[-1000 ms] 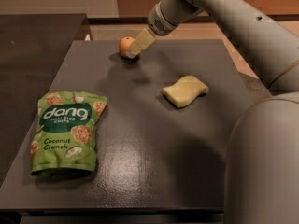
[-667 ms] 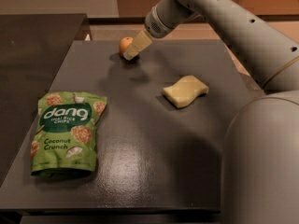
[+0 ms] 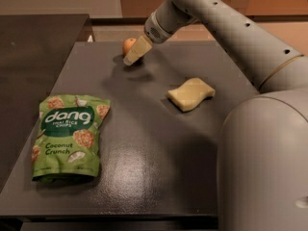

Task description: Pick orange

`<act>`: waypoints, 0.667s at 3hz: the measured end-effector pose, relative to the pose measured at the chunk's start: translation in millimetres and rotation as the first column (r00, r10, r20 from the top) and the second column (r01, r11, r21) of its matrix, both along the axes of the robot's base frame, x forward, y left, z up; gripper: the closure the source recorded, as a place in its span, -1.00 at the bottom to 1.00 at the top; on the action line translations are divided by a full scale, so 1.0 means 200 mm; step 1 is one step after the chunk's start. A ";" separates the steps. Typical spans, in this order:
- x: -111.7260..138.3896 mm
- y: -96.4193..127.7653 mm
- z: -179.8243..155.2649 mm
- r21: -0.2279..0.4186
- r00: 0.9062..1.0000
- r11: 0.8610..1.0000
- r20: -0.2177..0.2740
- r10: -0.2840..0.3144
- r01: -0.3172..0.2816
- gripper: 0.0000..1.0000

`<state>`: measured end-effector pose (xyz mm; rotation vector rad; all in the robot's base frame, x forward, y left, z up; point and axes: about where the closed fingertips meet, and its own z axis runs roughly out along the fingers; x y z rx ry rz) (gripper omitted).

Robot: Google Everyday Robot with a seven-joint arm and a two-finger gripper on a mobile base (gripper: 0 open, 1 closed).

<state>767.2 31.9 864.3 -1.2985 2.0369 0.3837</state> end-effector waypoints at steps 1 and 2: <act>0.00 0.04 -0.03 -0.008 1.000 1.000 -0.015 0.010 -0.011 -1.00; 0.01 0.07 -0.05 -0.015 1.000 1.000 -0.027 0.016 -0.016 -1.00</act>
Offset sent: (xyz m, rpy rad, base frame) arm 0.0056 0.0138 -0.0079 -0.0236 0.0301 0.0149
